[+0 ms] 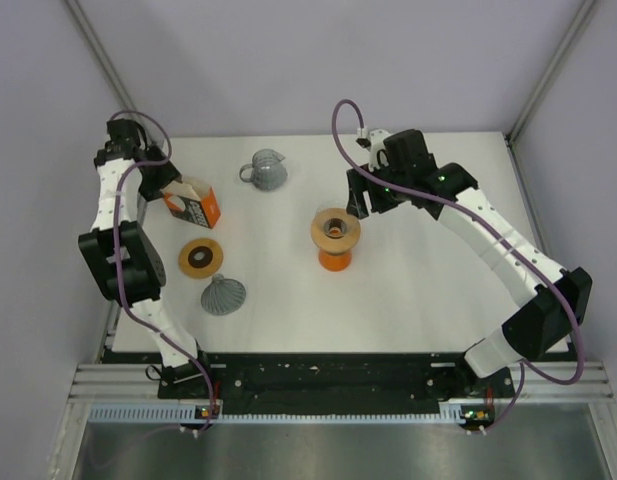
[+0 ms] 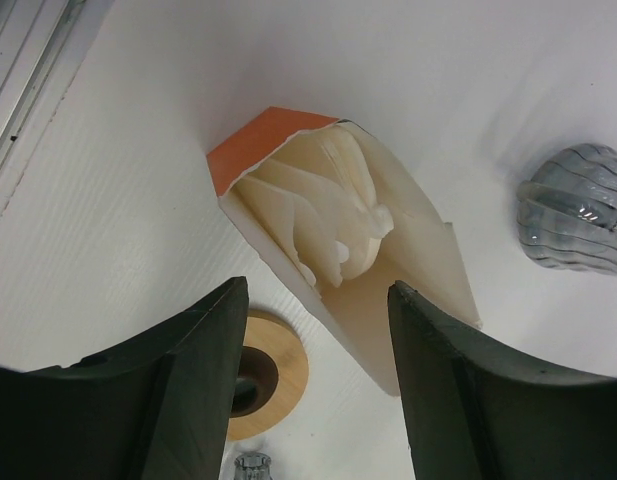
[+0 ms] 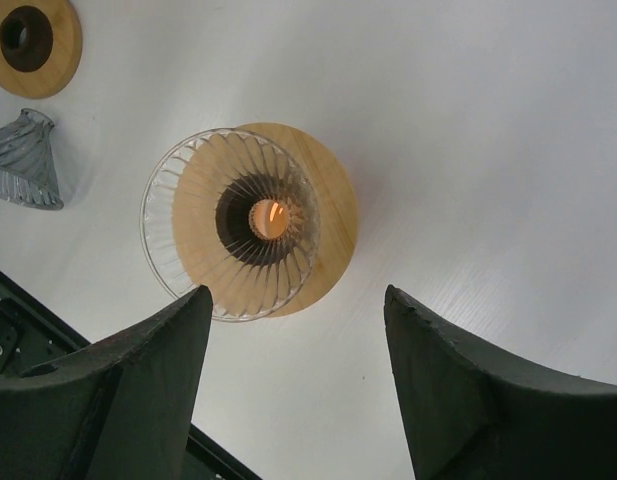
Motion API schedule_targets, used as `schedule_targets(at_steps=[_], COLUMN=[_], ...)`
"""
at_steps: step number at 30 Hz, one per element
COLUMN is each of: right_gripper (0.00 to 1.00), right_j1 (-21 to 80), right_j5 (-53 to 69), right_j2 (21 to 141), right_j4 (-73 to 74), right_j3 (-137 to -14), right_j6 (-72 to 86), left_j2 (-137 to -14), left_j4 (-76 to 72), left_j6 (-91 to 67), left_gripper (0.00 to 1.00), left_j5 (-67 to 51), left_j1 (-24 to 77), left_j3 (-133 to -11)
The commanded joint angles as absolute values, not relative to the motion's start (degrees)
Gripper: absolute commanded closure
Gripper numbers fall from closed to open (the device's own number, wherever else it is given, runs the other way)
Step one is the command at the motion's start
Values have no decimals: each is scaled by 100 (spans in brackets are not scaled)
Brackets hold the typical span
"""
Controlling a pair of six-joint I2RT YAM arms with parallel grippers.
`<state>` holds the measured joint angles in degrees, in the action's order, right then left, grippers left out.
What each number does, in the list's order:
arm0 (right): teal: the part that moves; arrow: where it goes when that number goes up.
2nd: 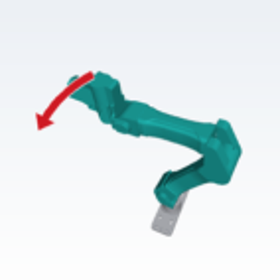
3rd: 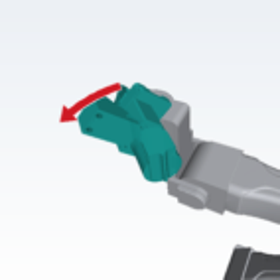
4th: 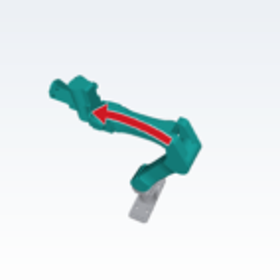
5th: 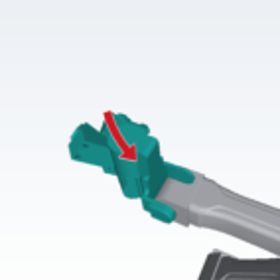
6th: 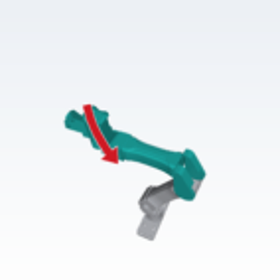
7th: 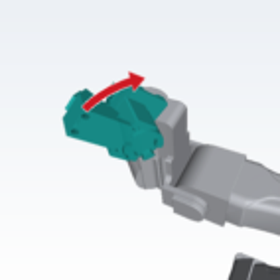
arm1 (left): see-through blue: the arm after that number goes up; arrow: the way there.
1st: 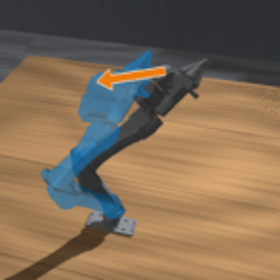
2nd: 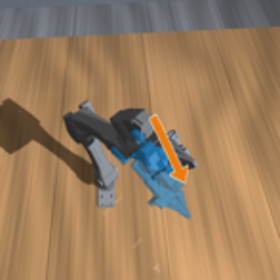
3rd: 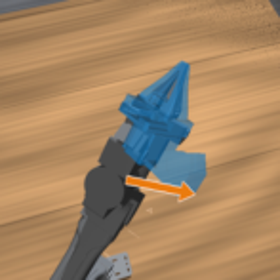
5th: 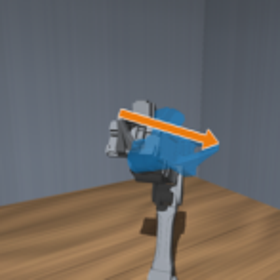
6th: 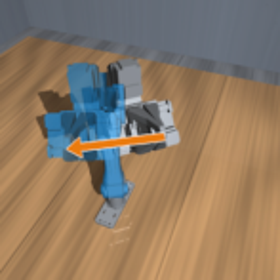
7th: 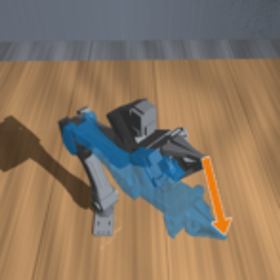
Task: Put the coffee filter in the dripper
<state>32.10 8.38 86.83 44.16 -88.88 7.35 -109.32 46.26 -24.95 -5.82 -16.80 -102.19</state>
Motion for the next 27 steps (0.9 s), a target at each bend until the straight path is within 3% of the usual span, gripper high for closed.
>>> schedule_targets(at_steps=[1,10,13,21,27], right_gripper=[31,31,31,31,32], right_j1=[3208,3208,3208,3208,3208], right_j5=[861,879,879,896,1028], right_j2=[8596,8543,8490,8376,8332], right_j4=[4210,4192,4192,4201,4228], right_j3=[-8903,-8842,-8833,-8833,-8921], right_j6=[633,624,633,685,721], left_j2=[-10872,-11311,-11391,-11136,-10557], left_j4=[4386,4412,4421,4526,4710], left_j6=[-2584,-2408,-2364,-2154,-1601], left_gripper=[36,46,56,99,100], left_j5=[-325,-702,-905,-1344,-1889], left_j1=[-1705,-1740,-1740,-1740,-1679], left_j3=[-10204,-10186,-10195,-10178,-10002])
